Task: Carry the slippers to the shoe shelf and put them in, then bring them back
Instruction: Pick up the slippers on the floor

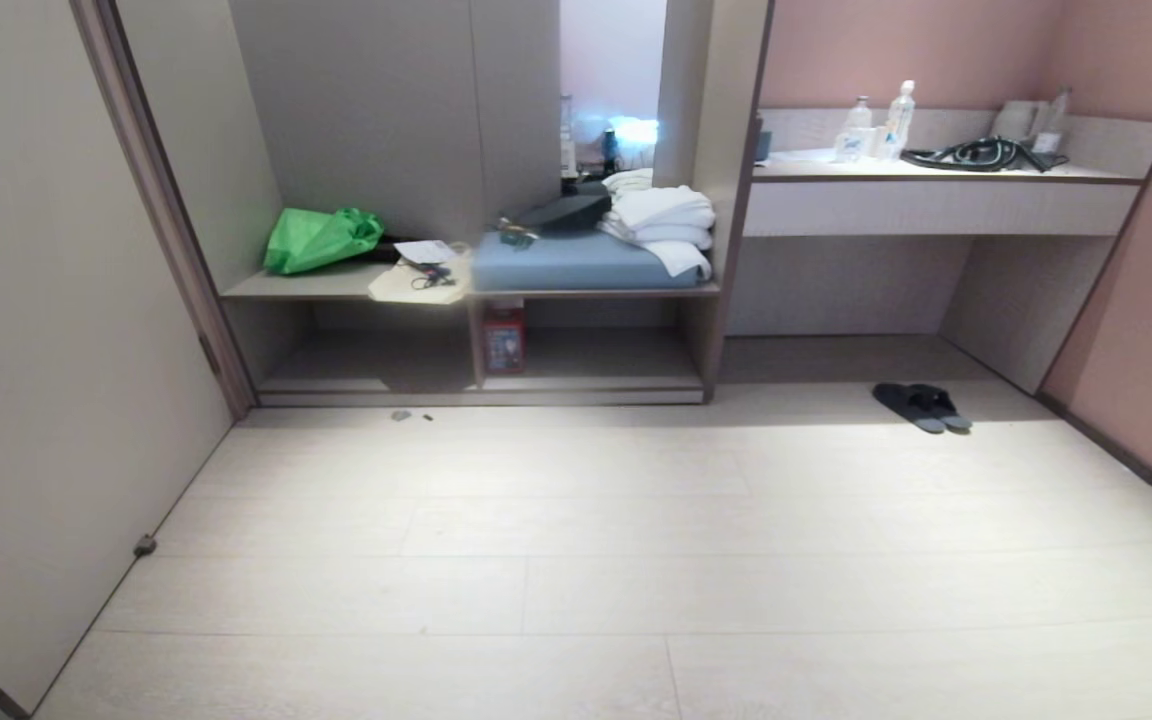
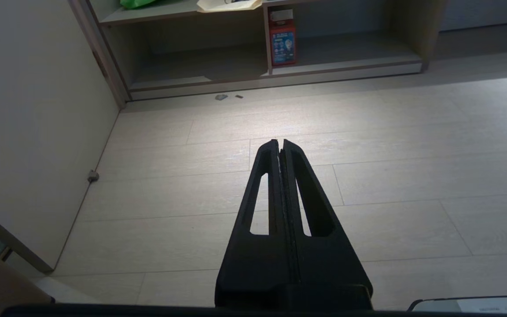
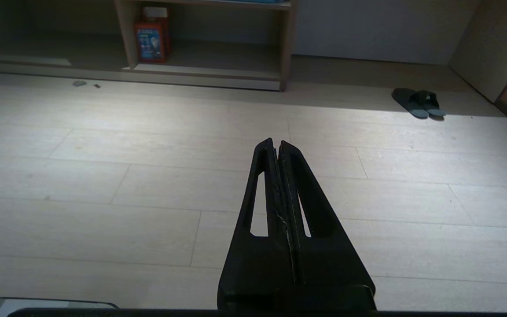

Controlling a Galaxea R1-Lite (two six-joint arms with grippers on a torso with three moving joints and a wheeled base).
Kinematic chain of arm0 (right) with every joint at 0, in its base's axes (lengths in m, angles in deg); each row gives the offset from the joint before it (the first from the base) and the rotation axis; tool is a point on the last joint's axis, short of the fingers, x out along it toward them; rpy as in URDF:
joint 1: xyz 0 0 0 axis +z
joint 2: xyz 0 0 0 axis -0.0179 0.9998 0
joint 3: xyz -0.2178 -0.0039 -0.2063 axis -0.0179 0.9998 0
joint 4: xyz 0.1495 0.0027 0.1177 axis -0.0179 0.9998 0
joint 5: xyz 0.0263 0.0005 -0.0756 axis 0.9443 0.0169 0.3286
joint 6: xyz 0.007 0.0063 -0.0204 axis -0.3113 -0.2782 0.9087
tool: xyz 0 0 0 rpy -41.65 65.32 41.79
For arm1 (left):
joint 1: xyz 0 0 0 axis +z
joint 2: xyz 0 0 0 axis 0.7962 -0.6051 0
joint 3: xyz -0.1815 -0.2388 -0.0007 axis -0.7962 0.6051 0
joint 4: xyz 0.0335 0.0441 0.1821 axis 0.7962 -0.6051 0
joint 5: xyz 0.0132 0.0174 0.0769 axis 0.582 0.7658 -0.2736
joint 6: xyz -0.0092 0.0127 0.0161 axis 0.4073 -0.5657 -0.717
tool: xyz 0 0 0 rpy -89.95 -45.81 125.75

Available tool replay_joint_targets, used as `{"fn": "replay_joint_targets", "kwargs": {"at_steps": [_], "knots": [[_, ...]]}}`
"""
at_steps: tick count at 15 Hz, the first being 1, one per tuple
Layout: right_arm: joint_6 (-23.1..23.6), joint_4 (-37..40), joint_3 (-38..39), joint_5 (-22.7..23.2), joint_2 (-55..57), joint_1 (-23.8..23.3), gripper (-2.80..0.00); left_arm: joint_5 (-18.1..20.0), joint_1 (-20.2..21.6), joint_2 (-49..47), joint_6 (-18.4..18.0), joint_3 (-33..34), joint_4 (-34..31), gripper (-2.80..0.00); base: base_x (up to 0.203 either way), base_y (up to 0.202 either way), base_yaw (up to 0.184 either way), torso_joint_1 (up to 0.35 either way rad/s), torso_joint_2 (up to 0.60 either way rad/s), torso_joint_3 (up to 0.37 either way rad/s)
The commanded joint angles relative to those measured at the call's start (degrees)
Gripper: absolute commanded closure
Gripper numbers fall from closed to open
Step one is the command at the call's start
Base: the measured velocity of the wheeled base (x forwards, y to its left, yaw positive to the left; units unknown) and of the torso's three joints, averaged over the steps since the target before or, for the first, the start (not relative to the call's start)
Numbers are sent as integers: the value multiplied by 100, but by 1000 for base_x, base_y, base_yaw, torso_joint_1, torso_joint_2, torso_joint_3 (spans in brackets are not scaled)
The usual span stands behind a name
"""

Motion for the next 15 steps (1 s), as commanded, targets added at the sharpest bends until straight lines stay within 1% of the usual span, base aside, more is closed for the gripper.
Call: {"fn": "replay_joint_targets", "kwargs": {"at_steps": [1,3,15], "knots": [[2,-2,0,0,7,0,0,0,0,1,-4,0,10,0,0,0,0,0,0,0],[2,-2,0,7,7,0,0,0,0,-2,-4,0,2,0,43,0,0,-1,-1,2],[2,-2,0,7,7,0,0,0,0,1,5,0,10,0,194,0,0,2,3,3]]}}
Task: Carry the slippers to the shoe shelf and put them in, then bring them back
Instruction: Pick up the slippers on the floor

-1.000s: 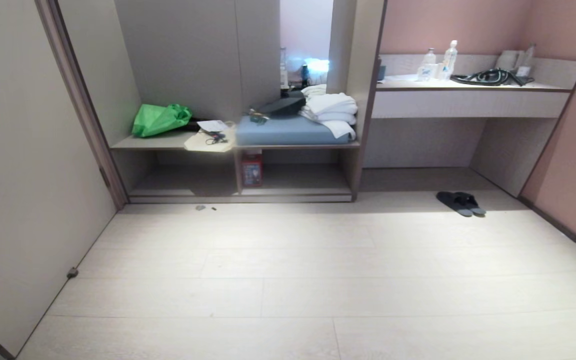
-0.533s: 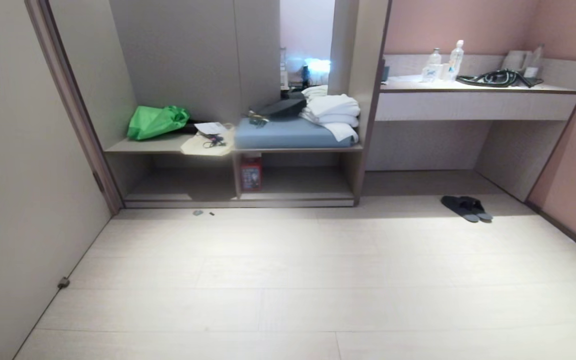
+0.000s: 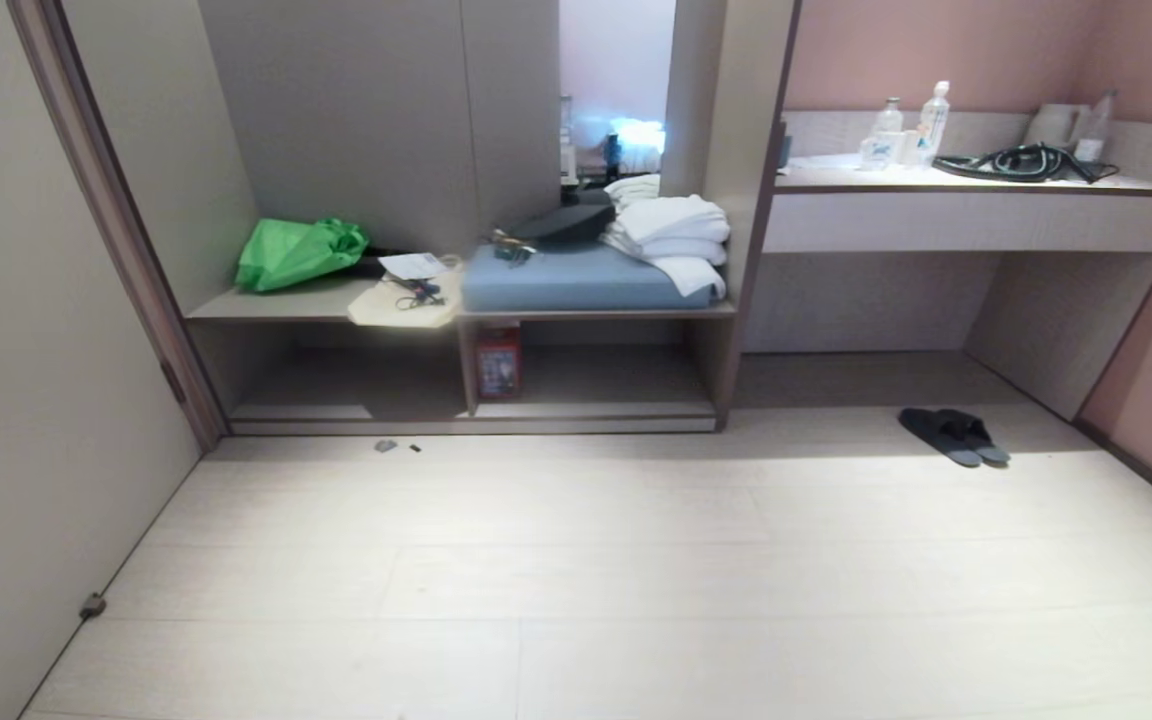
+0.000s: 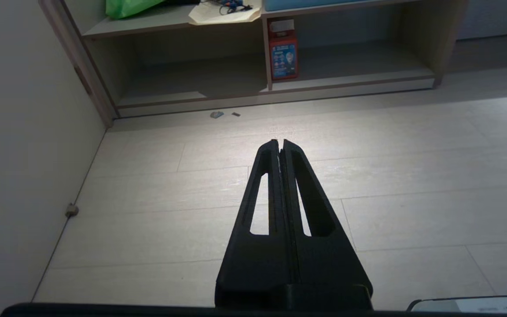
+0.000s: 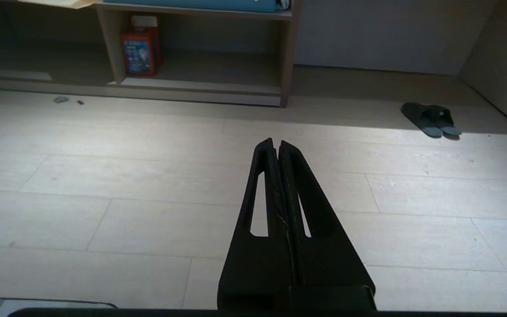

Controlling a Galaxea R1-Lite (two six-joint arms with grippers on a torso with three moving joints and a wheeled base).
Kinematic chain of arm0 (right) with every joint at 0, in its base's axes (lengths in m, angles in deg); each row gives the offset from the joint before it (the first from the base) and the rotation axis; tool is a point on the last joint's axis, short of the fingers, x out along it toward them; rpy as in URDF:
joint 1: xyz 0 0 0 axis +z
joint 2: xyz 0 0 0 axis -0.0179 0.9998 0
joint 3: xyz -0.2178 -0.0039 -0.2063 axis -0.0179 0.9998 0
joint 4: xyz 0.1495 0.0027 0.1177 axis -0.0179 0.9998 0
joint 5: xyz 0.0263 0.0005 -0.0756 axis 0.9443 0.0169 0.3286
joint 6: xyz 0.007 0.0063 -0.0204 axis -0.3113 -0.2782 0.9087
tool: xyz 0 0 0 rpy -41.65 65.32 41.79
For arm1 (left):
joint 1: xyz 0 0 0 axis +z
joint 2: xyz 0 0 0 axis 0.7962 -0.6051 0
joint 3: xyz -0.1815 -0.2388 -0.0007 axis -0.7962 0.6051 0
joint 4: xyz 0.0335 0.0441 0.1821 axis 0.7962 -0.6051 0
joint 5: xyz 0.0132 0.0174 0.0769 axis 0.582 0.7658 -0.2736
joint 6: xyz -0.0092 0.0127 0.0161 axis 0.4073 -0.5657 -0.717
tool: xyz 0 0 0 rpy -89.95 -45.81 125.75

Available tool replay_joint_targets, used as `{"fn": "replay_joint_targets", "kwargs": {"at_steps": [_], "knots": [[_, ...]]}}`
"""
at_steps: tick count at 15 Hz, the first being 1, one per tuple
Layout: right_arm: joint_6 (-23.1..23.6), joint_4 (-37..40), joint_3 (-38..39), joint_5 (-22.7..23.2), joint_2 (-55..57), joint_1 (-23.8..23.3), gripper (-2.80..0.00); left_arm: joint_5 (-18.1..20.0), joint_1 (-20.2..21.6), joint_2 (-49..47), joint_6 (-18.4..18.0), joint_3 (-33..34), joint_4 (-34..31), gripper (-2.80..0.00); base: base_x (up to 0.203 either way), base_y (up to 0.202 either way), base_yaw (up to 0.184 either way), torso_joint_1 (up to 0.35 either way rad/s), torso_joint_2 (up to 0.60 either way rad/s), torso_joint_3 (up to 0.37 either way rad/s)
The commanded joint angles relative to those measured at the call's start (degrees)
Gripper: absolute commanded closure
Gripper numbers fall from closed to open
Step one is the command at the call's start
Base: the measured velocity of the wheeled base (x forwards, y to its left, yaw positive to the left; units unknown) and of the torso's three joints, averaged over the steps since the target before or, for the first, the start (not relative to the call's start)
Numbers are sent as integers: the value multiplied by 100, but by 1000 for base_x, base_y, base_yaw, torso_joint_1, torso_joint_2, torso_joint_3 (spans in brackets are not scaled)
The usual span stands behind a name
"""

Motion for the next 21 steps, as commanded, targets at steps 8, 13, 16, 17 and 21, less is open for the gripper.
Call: {"fn": "replay_joint_targets", "kwargs": {"at_steps": [8,13,16,17,21], "knots": [[-48,-1,0,4,6,0,0,-8,2,-1,56,0,4,0,193,0,-1,2,3,1],[-39,-1,0,4,7,0,0,-8,1,1,53,0,4,0,195,0,-1,0,0,2],[-39,-1,0,4,7,0,0,-8,2,0,40,-5,0,0,195,0,-2,5,5,4],[-39,-1,0,4,7,0,0,-8,2,-7,52,0,4,0,197,0,-1,2,2,3],[-30,-1,0,4,7,0,0,-8,2,-3,53,-9,-5,0,195,0,0,3,0,3]]}}
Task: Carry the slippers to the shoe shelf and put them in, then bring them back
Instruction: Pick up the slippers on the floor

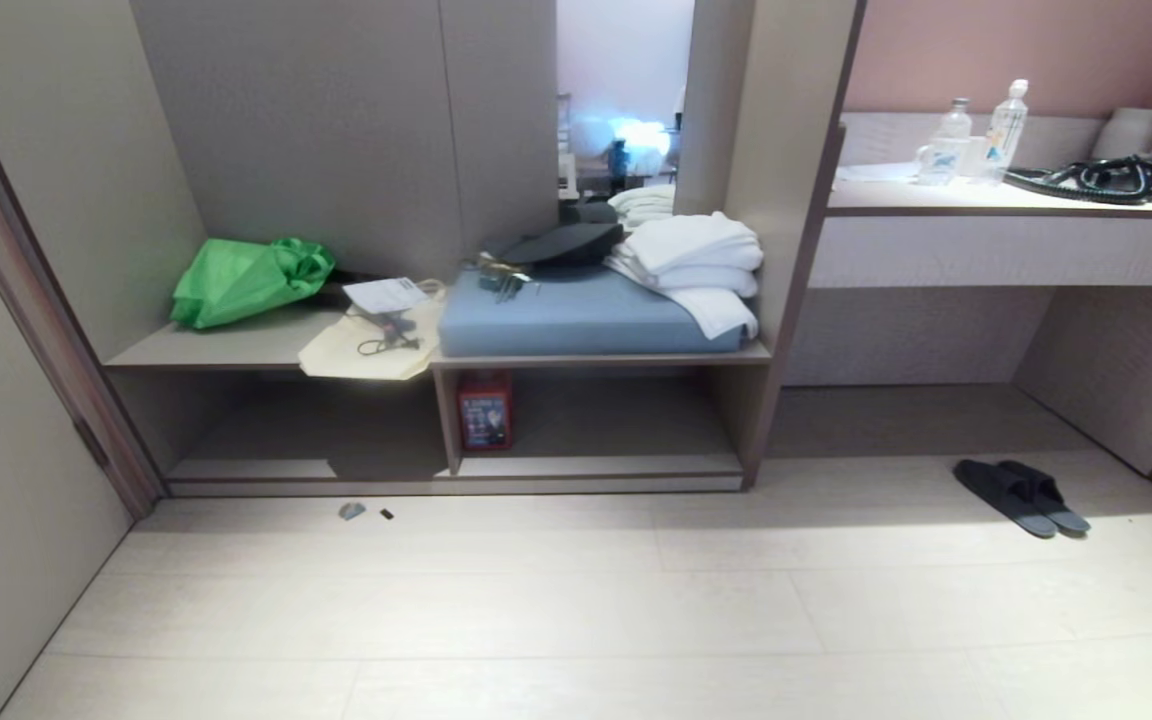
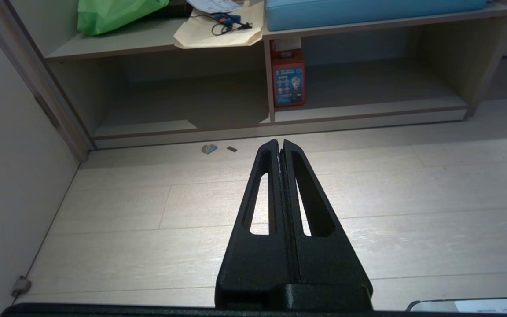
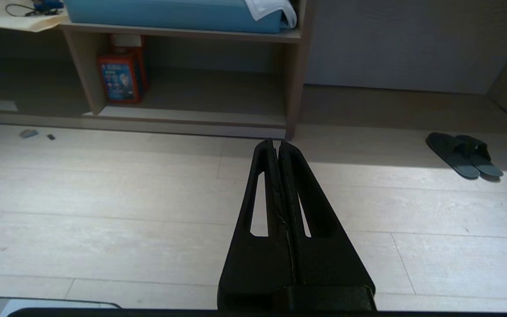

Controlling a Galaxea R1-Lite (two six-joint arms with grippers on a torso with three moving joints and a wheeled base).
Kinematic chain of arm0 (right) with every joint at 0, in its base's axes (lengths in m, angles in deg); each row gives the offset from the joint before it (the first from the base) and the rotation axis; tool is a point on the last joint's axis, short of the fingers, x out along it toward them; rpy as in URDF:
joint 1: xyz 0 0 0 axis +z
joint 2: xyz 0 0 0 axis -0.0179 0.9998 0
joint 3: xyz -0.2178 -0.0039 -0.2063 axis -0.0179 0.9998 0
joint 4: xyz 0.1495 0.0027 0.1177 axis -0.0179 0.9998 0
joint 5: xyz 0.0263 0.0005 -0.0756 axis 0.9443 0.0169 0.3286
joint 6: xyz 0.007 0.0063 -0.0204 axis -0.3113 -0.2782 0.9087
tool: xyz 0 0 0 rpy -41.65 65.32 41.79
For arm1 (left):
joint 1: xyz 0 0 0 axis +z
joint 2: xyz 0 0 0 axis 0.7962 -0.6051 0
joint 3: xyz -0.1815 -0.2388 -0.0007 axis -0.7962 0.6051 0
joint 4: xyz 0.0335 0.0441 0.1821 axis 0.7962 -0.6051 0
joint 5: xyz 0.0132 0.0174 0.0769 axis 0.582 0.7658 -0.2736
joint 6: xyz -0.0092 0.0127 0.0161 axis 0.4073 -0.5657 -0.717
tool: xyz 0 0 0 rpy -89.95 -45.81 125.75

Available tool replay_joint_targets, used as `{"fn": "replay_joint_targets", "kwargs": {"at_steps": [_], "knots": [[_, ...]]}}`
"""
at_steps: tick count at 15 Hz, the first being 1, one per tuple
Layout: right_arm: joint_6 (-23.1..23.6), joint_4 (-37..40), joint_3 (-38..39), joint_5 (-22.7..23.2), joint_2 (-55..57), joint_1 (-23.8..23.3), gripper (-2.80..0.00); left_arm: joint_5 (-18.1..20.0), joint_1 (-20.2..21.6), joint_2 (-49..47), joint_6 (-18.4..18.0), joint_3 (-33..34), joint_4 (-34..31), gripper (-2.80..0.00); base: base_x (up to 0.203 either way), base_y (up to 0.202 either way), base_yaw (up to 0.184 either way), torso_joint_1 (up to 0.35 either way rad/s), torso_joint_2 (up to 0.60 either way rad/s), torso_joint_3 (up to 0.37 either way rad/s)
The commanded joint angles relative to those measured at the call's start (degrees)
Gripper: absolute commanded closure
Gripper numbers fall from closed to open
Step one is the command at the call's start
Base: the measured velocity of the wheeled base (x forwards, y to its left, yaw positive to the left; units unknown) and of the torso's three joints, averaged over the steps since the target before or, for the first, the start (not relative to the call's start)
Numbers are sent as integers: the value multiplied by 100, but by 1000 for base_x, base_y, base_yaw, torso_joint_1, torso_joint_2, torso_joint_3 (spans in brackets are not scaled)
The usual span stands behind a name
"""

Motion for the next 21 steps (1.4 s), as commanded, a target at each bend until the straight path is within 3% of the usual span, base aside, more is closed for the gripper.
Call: {"fn": "replay_joint_targets", "kwargs": {"at_steps": [1,21], "knots": [[-3,-1,0,-1,7,0,0,-1,0,1,-8,-1,-1,0,194,0,1,6,4,1],[14,-1,0,-1,7,0,0,-1,0,-1,-16,-1,-9,0,195,0,0,3,1,2]]}}
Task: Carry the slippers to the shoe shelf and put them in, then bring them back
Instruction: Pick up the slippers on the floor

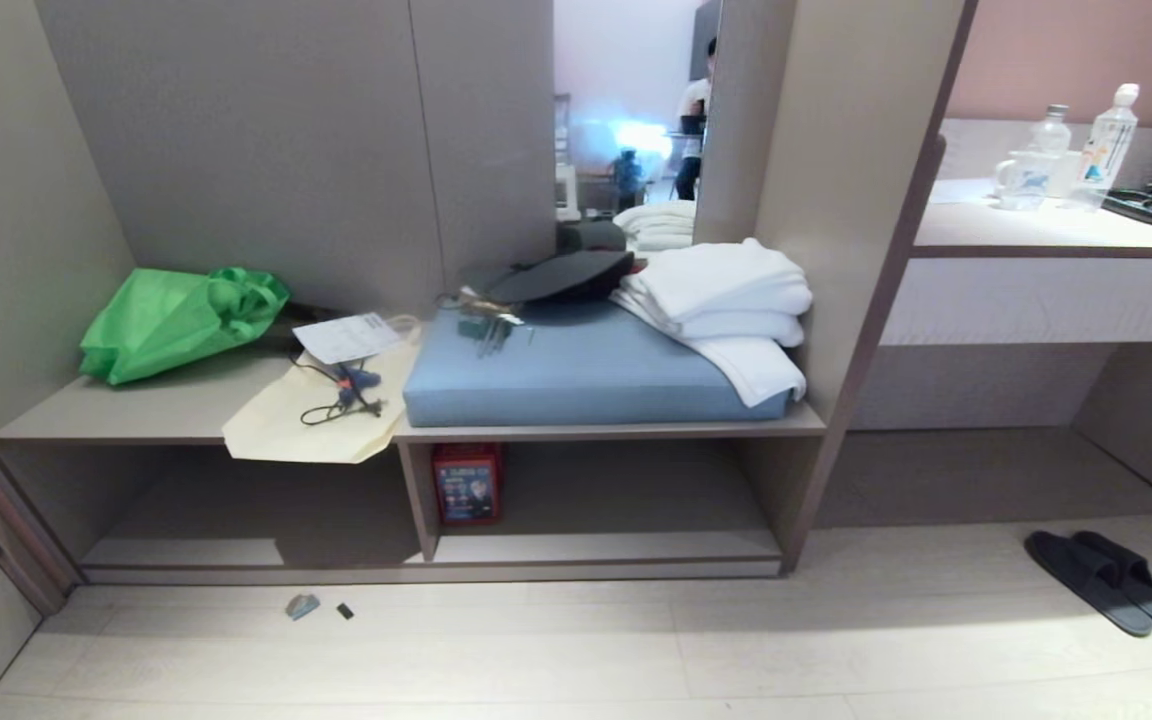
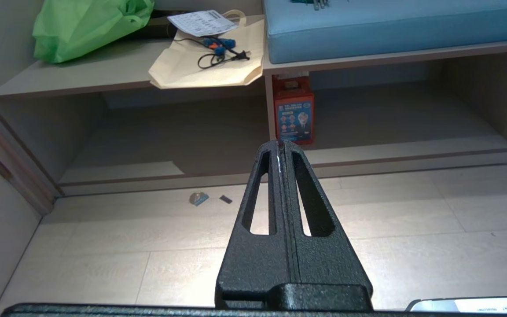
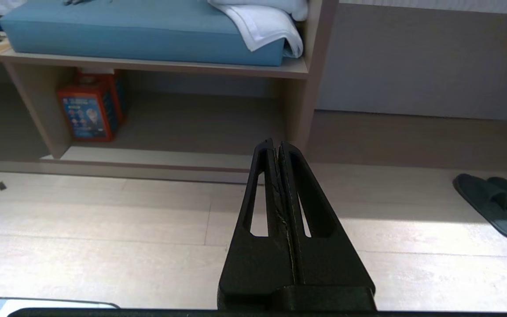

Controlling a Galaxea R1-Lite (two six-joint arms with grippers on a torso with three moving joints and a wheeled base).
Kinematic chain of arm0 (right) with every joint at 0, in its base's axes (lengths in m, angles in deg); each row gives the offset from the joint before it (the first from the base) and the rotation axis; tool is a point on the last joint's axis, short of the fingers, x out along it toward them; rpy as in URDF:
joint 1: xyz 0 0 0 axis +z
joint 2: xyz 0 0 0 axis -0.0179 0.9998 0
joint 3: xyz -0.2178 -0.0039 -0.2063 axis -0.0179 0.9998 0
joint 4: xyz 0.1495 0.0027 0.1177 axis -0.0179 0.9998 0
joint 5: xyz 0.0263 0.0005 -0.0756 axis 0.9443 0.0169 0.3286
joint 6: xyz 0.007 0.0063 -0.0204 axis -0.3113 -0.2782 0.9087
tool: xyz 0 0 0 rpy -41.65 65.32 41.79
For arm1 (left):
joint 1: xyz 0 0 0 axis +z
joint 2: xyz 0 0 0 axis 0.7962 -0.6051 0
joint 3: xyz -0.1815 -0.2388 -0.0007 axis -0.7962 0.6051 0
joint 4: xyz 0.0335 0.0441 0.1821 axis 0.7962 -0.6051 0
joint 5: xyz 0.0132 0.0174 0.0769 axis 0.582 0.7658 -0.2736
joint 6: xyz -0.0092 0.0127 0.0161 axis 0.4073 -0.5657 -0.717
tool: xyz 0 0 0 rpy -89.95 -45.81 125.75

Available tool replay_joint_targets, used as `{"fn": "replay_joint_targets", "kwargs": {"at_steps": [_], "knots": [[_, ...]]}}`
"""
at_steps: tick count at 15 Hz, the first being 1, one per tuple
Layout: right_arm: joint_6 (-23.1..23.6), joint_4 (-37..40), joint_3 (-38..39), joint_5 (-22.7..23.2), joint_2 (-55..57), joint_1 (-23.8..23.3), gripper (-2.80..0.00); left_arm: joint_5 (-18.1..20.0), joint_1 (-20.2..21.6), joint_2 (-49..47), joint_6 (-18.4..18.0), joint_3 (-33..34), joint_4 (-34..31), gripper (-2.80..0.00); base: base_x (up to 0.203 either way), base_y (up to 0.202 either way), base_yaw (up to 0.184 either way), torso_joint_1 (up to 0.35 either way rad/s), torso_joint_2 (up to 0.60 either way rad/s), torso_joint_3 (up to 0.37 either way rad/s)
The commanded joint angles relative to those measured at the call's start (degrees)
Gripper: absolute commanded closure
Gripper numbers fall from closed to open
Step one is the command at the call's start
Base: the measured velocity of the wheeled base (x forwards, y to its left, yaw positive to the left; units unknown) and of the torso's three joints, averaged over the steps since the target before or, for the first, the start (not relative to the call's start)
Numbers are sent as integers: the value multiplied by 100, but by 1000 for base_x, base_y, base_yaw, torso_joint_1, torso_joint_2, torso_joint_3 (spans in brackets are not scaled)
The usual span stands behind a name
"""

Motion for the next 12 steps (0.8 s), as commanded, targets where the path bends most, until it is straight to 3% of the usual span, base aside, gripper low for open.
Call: {"fn": "replay_joint_targets", "kwargs": {"at_steps": [1,12], "knots": [[3,-1,0,5,-1,0,0,-1,0,-7,-2,1,9,0,193,0,2,7,5,4],[3,-1,0,-1,7,0,0,-9,0,-6,24,10,18,0,195,0,-1,3,2,1]]}}
